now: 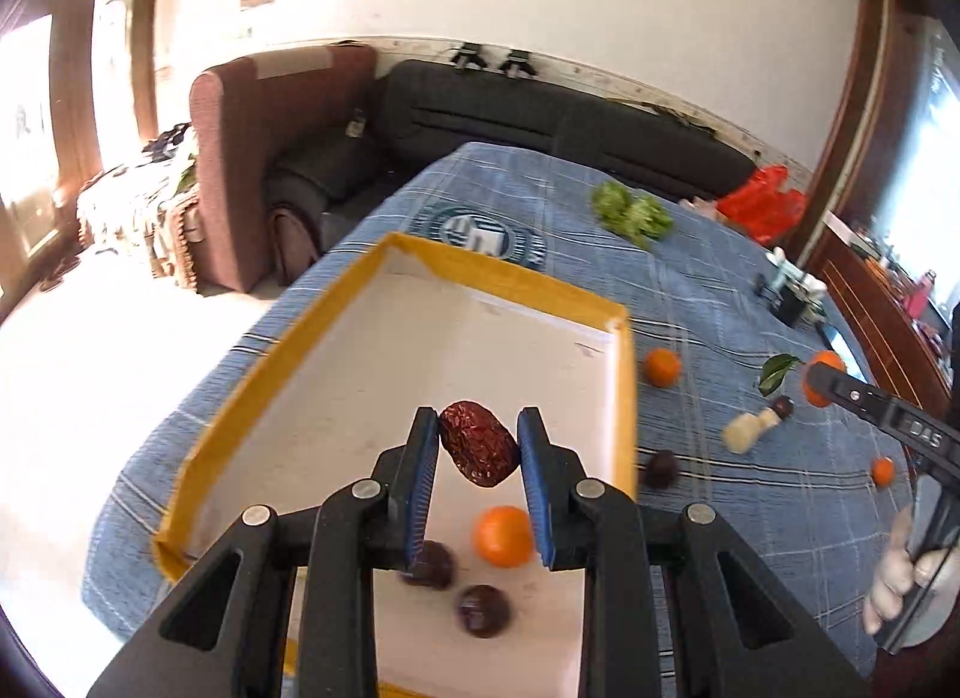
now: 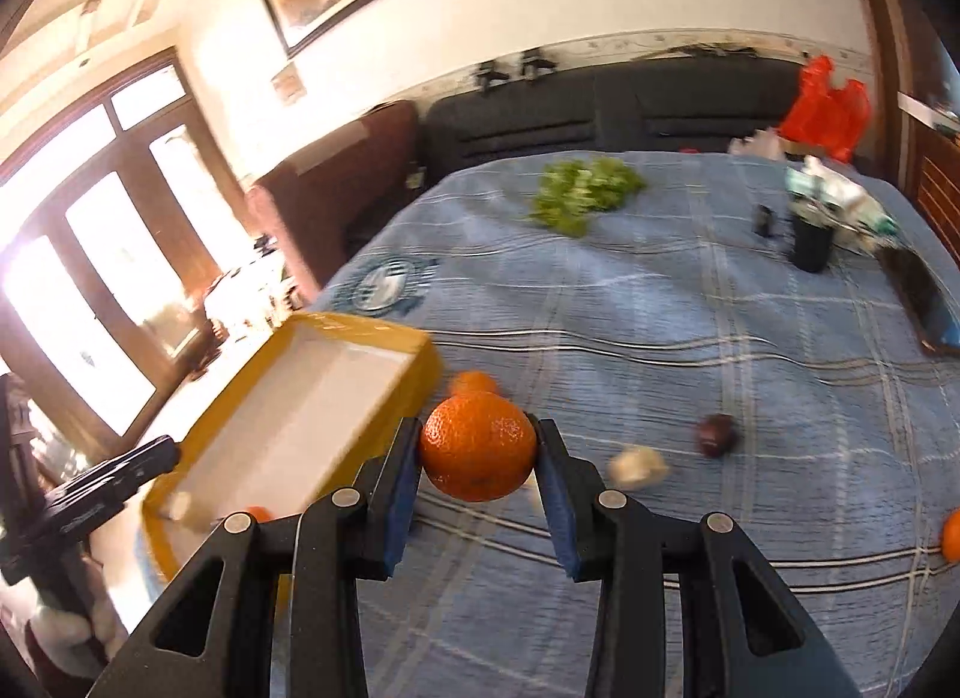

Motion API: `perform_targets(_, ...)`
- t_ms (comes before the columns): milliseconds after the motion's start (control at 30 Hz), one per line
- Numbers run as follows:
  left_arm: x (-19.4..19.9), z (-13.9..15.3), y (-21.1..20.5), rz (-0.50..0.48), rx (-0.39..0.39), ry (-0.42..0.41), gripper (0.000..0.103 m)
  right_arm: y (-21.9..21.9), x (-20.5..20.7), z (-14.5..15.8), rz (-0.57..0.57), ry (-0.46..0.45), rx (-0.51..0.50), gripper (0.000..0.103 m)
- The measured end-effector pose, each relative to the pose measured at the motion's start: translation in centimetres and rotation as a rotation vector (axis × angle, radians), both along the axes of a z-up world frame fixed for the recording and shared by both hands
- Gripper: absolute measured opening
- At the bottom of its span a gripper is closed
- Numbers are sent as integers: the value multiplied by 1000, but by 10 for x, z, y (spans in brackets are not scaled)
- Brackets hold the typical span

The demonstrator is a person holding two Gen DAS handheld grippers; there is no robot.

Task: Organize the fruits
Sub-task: 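Place date and leafy mandarin in the yellow tray and open both tools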

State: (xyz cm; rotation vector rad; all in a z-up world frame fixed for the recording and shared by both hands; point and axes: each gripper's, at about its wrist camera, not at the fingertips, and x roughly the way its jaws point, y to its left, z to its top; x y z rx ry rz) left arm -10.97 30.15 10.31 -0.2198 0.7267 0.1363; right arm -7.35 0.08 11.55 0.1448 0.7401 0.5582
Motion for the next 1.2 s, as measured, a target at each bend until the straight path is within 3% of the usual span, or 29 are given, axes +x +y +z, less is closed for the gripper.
perform_targets(167,6,-14,35,58,-14,35,26,67,-4,-6,143,66,1,42)
perform_targets(367,14,-38,61,101,-46,95,26,144,-4,-40,260,134,-90,42)
perform_targets(567,20,-51,74,127,-73,136,26,181,3,-70,292,179,-153,42)
perform_targets(833,22,-61,85,152,-128,167,28,194,8,-81,311,188,-191,43)
perform_targets(900,19,-60,87,157,-142,158,50,196,8,-80,309,185,-190,44)
perform_targets(933,17,-58,87,161,-144,149,54,195,9,-80,312,187,-183,45)
perform_targets(1033,10,-50,89,169,-163,126,59,193,9,-76,310,187,-160,55)
perform_targets(1200,-6,-35,92,196,-188,91,70,177,2,-62,293,168,-118,57)
